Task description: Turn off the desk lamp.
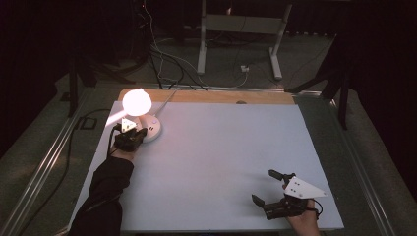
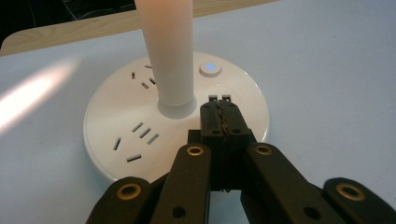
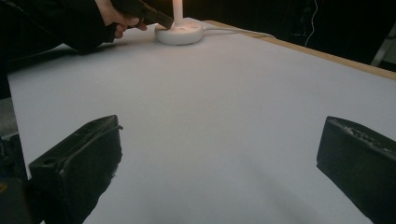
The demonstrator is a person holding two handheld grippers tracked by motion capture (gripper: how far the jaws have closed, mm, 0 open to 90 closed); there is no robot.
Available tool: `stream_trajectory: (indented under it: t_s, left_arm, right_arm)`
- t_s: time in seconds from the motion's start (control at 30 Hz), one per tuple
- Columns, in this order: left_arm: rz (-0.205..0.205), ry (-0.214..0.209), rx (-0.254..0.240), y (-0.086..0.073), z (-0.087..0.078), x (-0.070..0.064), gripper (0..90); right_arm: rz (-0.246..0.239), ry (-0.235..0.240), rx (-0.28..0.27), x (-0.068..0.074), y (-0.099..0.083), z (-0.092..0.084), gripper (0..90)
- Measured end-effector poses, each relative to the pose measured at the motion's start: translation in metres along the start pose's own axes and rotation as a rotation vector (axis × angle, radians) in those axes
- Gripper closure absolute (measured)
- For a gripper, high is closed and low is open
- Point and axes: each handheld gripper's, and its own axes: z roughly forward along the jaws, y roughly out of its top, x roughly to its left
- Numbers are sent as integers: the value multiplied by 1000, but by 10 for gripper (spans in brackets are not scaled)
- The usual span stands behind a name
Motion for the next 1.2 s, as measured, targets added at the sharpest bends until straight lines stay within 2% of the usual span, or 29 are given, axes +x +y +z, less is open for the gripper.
stream_trajectory:
  t_s: [0.1,0.27,0.33,0.53,1.2]
  left_arm:
    - [-20,-18,-4,1,-3,2,900]
    - [-15,-16,-31,10,-11,2,900]
    - [-30,-21,-44,11,-13,2,900]
    - [-38,-15,-62,13,-16,4,900]
    - [-32,-18,-16,3,-4,3,900]
  right_arm:
    - [-1,1,3,1,0,0,0]
    - [2,1,-1,-1,0,0,0]
    - [-2,1,-2,0,0,0,0]
    - [0,0,-2,0,0,0,0]
    - [-1,0,-2,0,0,-1,0]
